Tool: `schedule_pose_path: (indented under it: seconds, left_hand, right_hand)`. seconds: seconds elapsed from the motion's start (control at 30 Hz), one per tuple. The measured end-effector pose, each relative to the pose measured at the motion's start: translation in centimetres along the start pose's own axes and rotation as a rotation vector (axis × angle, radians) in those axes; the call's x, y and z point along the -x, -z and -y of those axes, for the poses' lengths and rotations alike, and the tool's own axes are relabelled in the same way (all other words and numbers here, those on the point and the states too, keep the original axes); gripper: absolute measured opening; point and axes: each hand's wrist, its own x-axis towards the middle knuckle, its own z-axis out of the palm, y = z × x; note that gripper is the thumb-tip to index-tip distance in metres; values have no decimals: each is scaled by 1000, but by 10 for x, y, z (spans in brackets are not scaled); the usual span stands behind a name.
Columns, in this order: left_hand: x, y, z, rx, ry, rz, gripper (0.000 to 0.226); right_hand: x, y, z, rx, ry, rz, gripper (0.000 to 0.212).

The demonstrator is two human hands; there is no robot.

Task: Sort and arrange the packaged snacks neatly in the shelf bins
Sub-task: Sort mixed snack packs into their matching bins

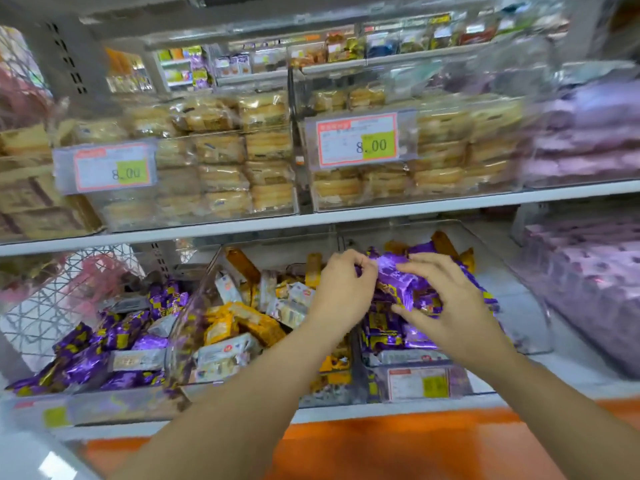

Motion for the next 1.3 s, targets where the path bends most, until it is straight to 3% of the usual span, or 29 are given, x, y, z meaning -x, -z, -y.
schedule_pose_path:
  seconds: [0.13, 0.23, 0.33, 0.47, 0.53, 0.63, 0.67, 0.73, 0.83, 0.93, 1.03, 1.17, 1.23, 1.3]
  left_hand:
    - [-7, -15, 4, -357, -145, -4, 21]
    - [-14, -11, 14, -663, -210, 12, 31]
    - [-21, -5, 18, -606, -248, 140, 32]
    - [-24, -13, 13, -589, -265, 455, 46]
    - [-25, -17, 9, -517, -253, 429, 53]
    - [-30, -24, 4, -538, -333, 300, 59]
    - [-32, -28, 1, -568, -382, 300, 60]
    - [-36, -39, -4, -626, -476, 326, 60]
    - [-44, -54, -2, -711, -520, 369, 55]
    - [-49, -61, 5, -700, -468, 406, 51]
    - [-51, -66, 9, -701, -486, 392, 49]
    - [-51, -68, 13, -690, -491, 380, 62]
    - [-50, -68, 14, -688, -484, 371, 64]
    - [-49, -68, 15, -681, -469, 367, 53]
  right_hand:
    - [1, 9, -32, 175, -98, -25, 43]
    - [-2, 15, -42, 312, -204, 193, 64]
    - [-6, 19, -41, 299, -294, 417, 95]
    - [-13, 23, -40, 372, -286, 479, 95]
    - [-17, 26, -45, 289, -304, 420, 83]
    - [-24, 36, -67, 207, -343, 161, 34]
    - [-26, 42, -75, 245, -360, 91, 27]
    - [-31, 54, -89, 426, -402, 124, 31]
    - [-40, 63, -107, 747, -409, 423, 44]
    - [-53, 60, -115, 809, -291, 637, 49]
    - [-65, 52, -124, 816, -269, 738, 49]
    - [-73, 43, -139, 811, -251, 703, 41]
    - [-71, 43, -143, 748, -226, 612, 42]
    - [-68, 47, -144, 600, -204, 441, 46]
